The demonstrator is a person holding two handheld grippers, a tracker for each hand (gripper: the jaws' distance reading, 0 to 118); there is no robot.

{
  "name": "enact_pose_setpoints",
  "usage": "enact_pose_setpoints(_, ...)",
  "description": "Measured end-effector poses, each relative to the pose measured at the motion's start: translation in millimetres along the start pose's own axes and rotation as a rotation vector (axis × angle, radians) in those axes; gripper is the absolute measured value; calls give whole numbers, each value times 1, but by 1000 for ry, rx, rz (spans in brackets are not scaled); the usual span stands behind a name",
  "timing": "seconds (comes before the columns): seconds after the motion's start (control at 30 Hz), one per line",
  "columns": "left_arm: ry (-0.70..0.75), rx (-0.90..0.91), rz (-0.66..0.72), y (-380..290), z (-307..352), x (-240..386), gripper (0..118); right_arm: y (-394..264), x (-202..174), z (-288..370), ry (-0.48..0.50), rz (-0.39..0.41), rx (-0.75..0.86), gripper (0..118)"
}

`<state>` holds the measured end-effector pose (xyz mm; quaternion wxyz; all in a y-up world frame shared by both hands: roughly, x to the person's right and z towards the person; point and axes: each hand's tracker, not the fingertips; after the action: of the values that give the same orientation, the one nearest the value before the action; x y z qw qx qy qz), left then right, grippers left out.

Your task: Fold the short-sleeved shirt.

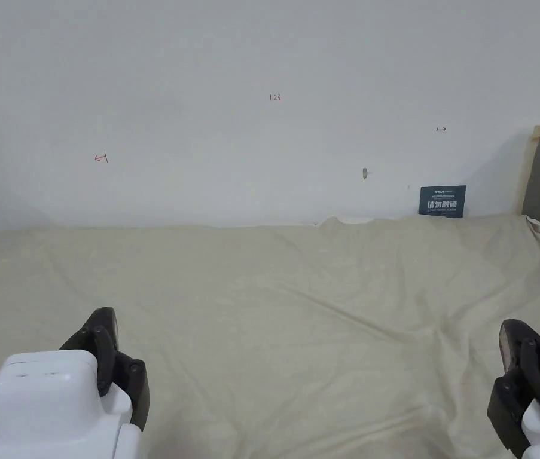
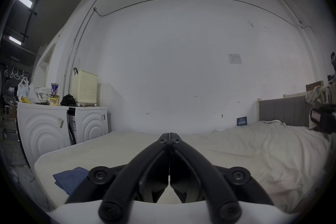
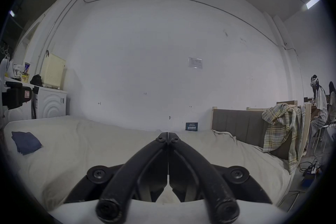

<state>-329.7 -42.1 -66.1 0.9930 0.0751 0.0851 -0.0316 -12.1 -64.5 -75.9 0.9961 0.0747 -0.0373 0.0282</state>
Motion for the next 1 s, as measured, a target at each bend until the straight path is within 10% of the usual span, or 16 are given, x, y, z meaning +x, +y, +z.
enact_pose_setpoints(0.4, -8, -19, 21, 5, 6, -1, 1, 11, 4, 17, 4, -13, 11, 8)
enact_pose_setpoints(0.53, -107, -39, 48, 3, 6, 0, 114, 11, 2, 11, 116, 6, -79, 117)
enact_pose_setpoints(1.0, -110, -79, 8, -3, 4, 3, 118, 22, -11, 19, 112, 26, -102, 118)
